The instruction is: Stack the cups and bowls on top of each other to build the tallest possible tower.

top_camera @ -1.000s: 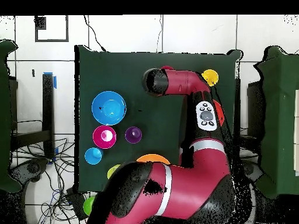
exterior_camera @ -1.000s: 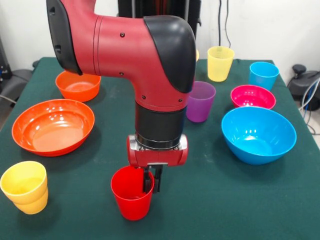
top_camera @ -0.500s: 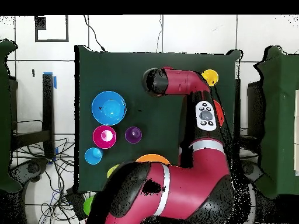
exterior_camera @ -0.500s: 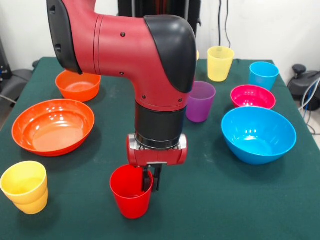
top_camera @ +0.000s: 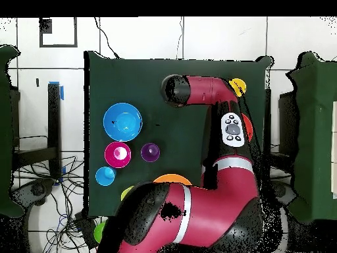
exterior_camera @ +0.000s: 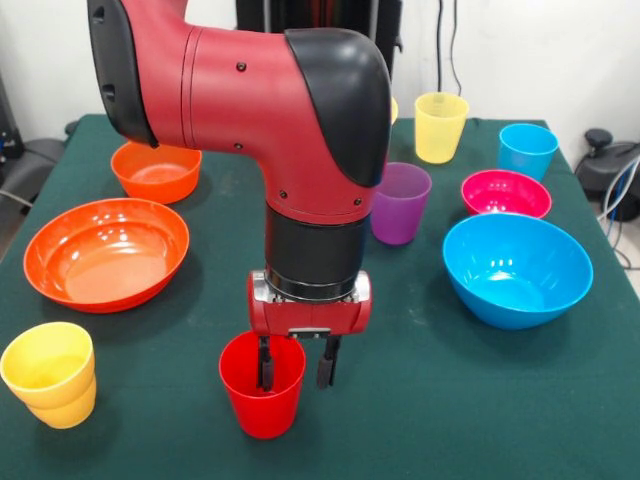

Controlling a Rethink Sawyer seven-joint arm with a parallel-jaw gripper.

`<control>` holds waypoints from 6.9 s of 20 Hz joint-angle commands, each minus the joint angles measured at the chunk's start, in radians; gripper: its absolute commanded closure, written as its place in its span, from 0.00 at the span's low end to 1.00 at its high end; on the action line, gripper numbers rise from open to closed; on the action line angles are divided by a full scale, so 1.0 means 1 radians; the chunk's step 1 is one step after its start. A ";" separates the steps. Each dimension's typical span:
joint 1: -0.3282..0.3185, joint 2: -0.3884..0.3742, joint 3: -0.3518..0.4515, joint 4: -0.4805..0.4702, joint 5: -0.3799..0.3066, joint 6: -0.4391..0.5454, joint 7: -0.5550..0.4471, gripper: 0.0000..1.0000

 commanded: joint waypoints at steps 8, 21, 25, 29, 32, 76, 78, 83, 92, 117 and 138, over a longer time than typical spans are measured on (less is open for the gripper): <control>0.014 -0.022 0.032 0.031 -0.089 0.088 -0.150 0.00; -0.010 -0.099 0.080 0.045 -0.038 0.199 -0.190 0.00; -0.017 -0.125 0.089 0.060 -0.032 0.214 -0.189 0.00; -0.022 -0.144 0.095 0.069 -0.028 0.235 -0.194 0.00; -0.030 -0.160 0.100 0.078 -0.027 0.250 -0.205 0.00; -0.214 -0.110 0.233 0.136 -0.249 0.125 -0.357 0.00; -0.222 -0.105 0.243 0.132 -0.262 0.121 -0.361 0.00; -0.244 -0.086 0.267 0.130 -0.293 0.106 -0.374 0.00; -0.287 -0.079 0.316 0.122 -0.333 0.125 -0.418 0.00; -0.300 -0.104 0.345 0.128 -0.347 0.191 -0.414 0.00; -0.361 -0.094 0.388 0.133 -0.377 0.203 -0.493 0.00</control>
